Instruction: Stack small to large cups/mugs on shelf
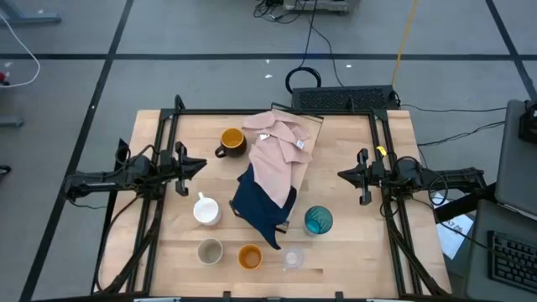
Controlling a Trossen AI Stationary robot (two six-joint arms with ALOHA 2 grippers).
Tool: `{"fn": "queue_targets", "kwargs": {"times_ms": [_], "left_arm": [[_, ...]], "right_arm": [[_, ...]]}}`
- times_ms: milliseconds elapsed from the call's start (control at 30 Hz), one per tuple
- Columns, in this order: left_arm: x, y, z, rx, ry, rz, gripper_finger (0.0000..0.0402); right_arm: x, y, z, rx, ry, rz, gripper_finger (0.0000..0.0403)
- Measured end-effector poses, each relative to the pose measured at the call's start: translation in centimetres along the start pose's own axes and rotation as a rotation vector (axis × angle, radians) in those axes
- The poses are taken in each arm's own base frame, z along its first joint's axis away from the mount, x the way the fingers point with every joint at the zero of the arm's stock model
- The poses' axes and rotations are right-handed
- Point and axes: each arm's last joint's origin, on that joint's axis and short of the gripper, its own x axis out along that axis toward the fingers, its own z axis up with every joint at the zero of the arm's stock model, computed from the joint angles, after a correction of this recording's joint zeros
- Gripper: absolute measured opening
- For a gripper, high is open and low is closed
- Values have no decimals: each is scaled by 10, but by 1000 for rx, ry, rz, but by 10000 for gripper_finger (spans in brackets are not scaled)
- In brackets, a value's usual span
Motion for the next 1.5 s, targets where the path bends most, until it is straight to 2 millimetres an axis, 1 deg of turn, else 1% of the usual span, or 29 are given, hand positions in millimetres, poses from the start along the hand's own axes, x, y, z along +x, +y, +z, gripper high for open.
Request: {"fn": "queue_targets", "kwargs": {"times_ms": [500,667,800,933,1033,1100,1200,1333,1500], "left_arm": [[0,0,-1,-14,9,7,42],[0,1,-6,-17,60,12,42],[-1,1,-11,-10,113,20,42],[-1,1,-12,-8,122,21,42],[-1,1,-12,31,122,19,42],[-1,1,-12,51,124,17,35],[-1,2,-13,69,138,18,7],[-1,2,-13,72,132,17,5],[-1,2,-13,70,133,18,4]], "right_arm": [[0,0,4,-11,-37,0,0],[0,0,2,20,-23,1,0],[0,0,1,4,-6,0,0],[0,0,0,-7,-5,-5,0],[0,0,-3,-28,29,-6,0],[0,0,-5,-57,51,-9,0],[0,-2,-5,-75,51,-79,0],[0,-4,-3,-95,40,-132,0],[0,-4,3,-29,-33,-132,0]]}}
